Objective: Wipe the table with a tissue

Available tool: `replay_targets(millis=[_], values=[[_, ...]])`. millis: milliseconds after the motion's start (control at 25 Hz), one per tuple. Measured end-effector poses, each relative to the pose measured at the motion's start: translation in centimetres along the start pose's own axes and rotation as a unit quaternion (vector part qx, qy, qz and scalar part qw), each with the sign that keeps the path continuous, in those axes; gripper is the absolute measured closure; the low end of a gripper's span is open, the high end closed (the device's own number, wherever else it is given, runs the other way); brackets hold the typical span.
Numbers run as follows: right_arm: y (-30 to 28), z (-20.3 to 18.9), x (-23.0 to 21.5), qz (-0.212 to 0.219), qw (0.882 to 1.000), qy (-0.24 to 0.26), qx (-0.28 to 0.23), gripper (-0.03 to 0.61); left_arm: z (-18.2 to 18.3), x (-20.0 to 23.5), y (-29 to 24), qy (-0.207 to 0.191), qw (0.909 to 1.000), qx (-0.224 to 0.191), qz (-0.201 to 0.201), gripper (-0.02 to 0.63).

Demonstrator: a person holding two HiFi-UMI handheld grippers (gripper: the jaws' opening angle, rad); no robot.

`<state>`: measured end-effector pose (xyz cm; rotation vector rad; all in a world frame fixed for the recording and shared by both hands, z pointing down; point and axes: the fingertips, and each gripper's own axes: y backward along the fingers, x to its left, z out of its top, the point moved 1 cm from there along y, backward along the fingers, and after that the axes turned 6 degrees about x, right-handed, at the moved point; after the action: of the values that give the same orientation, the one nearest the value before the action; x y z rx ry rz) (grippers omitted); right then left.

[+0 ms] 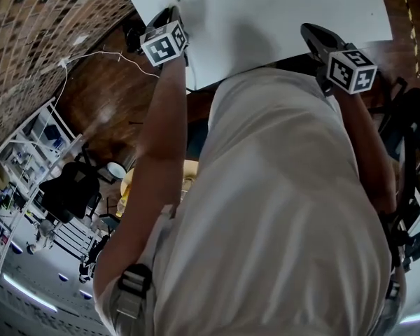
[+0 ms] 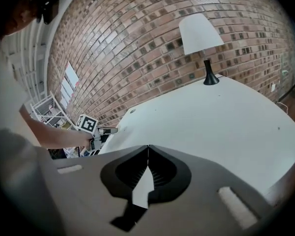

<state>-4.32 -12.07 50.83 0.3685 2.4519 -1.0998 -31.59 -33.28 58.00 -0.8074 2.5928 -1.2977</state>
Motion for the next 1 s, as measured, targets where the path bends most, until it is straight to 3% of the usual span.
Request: replay_targets(millis=[280, 400, 520, 840, 1000], values=[[2.1, -0.2, -1.6, -0.023, 0.999, -0.033, -0.018, 0.569, 2.2, 1.5, -2.1, -0.042, 0.9989, 0.018, 0.011, 0.543], [2.5, -0.5, -1.9, -0.031, 0.998, -0.041, -0.02, 0.569, 1.7, 1.2, -3.5, -0.08, 0.9952, 0.055, 0.014, 0.545], [2.7, -0.9, -2.1, -0.035, 0.998, -0.048, -0.024, 0.569, 1.6, 0.8, -3.8, -0.125, 0.9898, 0.064, 0.021, 0.555], [2.3, -1.6, -1.9, -0.037, 0.998, -0.049, -0.02, 0.569, 0.5, -0.6, -4.9, -0.207, 0.9748, 0.084, -0.007, 0.569], [1.7, -1.2, -1.1, -0.03, 0.999, -0.041, -0.018, 0.569, -0.5, -3.4, -4.2, -0.226, 0.9706, 0.075, -0.035, 0.568]])
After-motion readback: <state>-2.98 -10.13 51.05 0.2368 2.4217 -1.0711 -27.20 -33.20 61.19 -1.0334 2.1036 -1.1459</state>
